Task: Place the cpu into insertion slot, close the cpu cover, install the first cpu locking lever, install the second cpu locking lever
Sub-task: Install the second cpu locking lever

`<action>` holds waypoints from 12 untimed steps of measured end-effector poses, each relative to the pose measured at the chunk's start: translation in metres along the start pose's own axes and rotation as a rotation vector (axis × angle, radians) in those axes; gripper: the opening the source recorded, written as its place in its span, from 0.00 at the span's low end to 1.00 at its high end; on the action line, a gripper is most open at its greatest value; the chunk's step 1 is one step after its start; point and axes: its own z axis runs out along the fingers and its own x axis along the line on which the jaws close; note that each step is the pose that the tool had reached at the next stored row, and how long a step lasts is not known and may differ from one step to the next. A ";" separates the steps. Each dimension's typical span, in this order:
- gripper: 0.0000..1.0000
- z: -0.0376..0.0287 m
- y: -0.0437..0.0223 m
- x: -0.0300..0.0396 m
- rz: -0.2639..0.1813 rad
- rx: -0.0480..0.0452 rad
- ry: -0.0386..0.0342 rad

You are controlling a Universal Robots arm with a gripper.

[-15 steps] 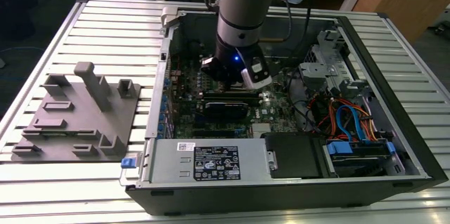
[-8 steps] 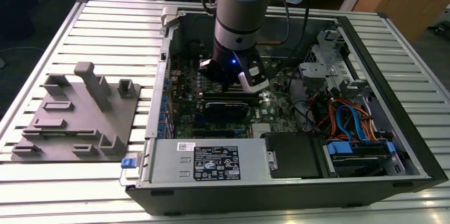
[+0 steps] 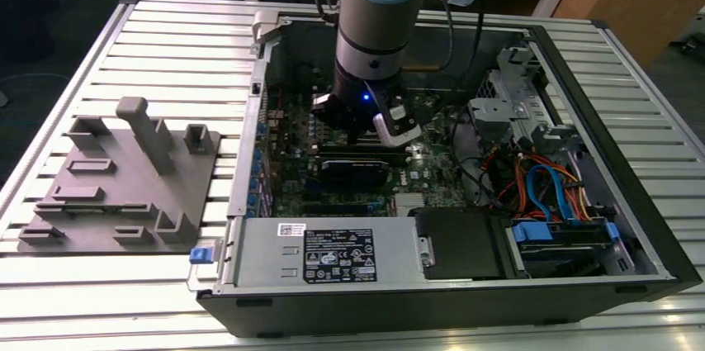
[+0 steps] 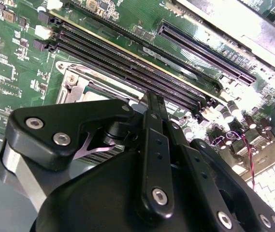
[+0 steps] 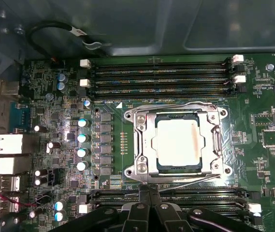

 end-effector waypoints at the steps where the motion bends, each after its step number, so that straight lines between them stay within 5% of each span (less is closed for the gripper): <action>1: 0.10 0.0000 0.0000 0.0000 0.000 -0.0001 0.0000; 12: 0.10 0.0034 -0.0045 0.0018 0.000 -0.0082 0.0004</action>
